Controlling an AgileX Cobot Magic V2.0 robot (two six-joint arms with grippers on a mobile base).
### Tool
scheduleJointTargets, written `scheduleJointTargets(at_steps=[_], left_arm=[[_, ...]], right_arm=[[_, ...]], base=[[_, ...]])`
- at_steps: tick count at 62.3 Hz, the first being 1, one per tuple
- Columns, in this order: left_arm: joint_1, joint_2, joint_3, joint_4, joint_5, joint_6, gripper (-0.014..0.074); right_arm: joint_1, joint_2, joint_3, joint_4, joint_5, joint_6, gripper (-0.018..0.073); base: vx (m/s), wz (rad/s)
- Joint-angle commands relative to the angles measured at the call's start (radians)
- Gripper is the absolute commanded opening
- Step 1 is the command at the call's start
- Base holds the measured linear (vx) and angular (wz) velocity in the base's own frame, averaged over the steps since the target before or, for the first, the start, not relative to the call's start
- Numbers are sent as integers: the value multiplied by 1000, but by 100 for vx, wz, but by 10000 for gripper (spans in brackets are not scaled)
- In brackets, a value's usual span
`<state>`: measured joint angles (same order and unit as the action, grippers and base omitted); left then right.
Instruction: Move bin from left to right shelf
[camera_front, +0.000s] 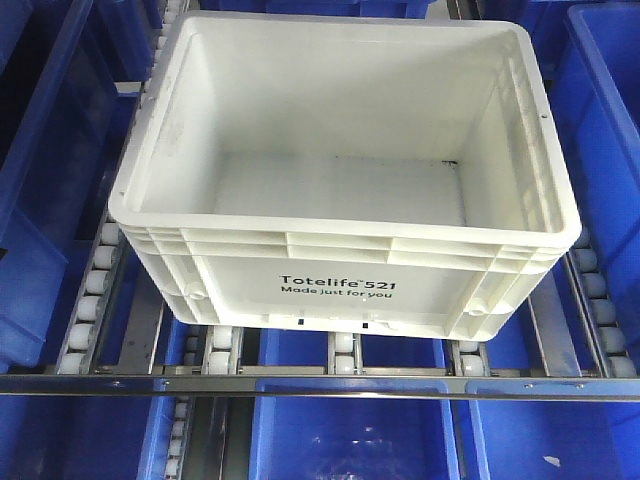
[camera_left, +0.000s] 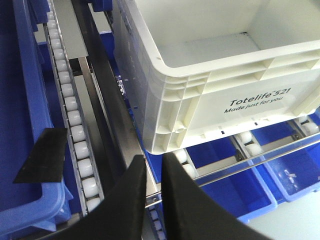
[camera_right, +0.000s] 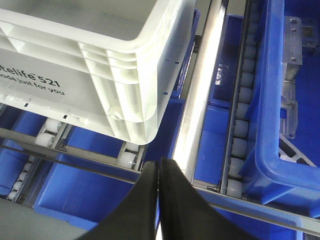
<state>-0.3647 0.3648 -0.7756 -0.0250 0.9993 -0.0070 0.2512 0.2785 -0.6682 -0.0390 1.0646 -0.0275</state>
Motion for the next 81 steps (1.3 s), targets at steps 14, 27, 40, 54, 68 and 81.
scheduleJointTargets(at_steps=[14, 27, 40, 54, 68, 81], left_arm=[[1, 11, -21, 3, -70, 16, 55], [1, 11, -21, -8, -75, -59, 55], [1, 11, -21, -8, -75, -59, 55], [6, -28, 9, 91, -138, -23, 55], [146, -168, 244, 121, -389, -24, 55], [262, -284, 486, 14, -598, -24, 55]], right_arm=[[-2, 13, -24, -1, -56, -6, -9], [-2, 13, -24, -1, -56, -6, -9], [-2, 13, -24, -1, -56, -7, -9], [-2, 13, -24, -1, -55, -7, -9], [-2, 13, -24, 0, -55, -7, -9], [-2, 13, -24, -1, -55, -7, -9]], base=[[0, 0], [0, 0], [0, 0], [0, 0], [0, 0], [0, 0]])
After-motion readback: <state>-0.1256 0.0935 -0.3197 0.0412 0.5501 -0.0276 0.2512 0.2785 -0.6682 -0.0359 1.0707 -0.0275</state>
